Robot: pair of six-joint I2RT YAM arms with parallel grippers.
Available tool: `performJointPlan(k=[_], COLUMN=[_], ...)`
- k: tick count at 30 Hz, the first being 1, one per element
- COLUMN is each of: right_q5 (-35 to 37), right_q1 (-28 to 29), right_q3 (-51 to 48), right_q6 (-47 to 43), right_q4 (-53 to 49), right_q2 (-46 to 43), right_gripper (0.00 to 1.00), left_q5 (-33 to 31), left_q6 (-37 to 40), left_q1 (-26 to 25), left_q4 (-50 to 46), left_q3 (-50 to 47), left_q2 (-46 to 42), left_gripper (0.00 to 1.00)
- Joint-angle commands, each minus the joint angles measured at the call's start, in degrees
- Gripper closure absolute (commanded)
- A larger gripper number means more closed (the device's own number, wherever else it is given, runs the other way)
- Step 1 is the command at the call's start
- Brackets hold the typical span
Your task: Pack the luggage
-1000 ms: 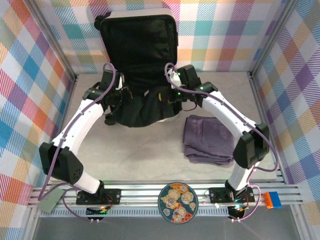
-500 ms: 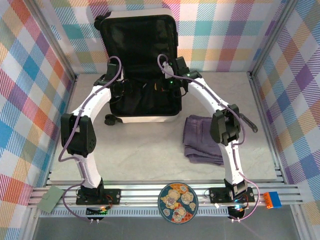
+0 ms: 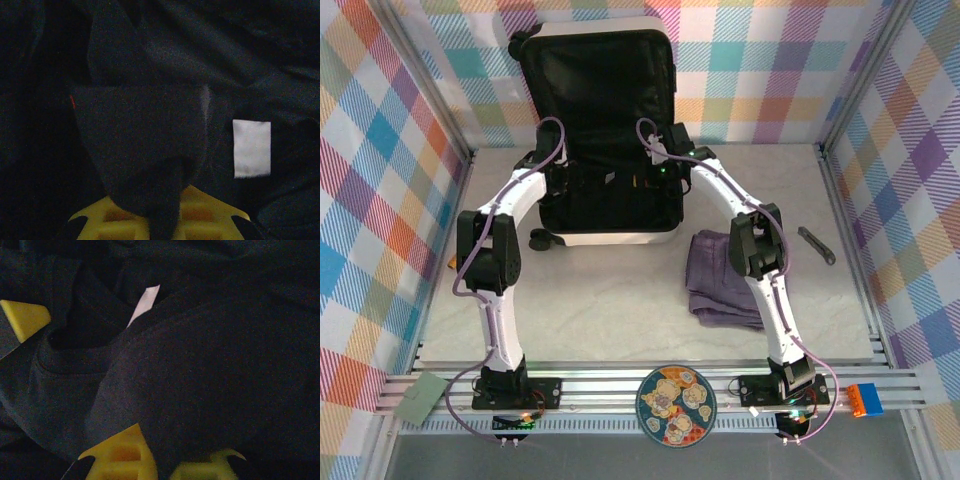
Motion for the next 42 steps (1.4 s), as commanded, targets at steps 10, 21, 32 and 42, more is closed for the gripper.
performJointPlan(k=[10, 21, 32, 42], right_q5=[0.4, 3.0, 1.8, -3.3], right_q1=[-1.4, -3.3, -3.2, 0.2], right_q3=[5.9, 7.4, 5.6, 1.9], right_q6=[1.6, 1.2, -0.6, 0.3], right_q4=[-1.1, -2.3, -3.2, 0.0], right_q2=[3.2, 1.2, -4.9, -7.3], right_gripper=[0.78, 0.37, 0.37, 0.47], left_q5=[-0.8, -4.2, 1.8, 8.2], left_q6=[-0.6, 2.0, 1.9, 0.2], left_q1=[0.7, 1.0, 0.2, -1.3], left_q4=[-0.3, -6.3, -12.9, -8.6], left_q3=[5.6, 11.1, 10.5, 3.8], left_q2=[2.8, -0.4, -5.8, -7.1], left_gripper=[0.6, 0.41, 0.41, 0.43])
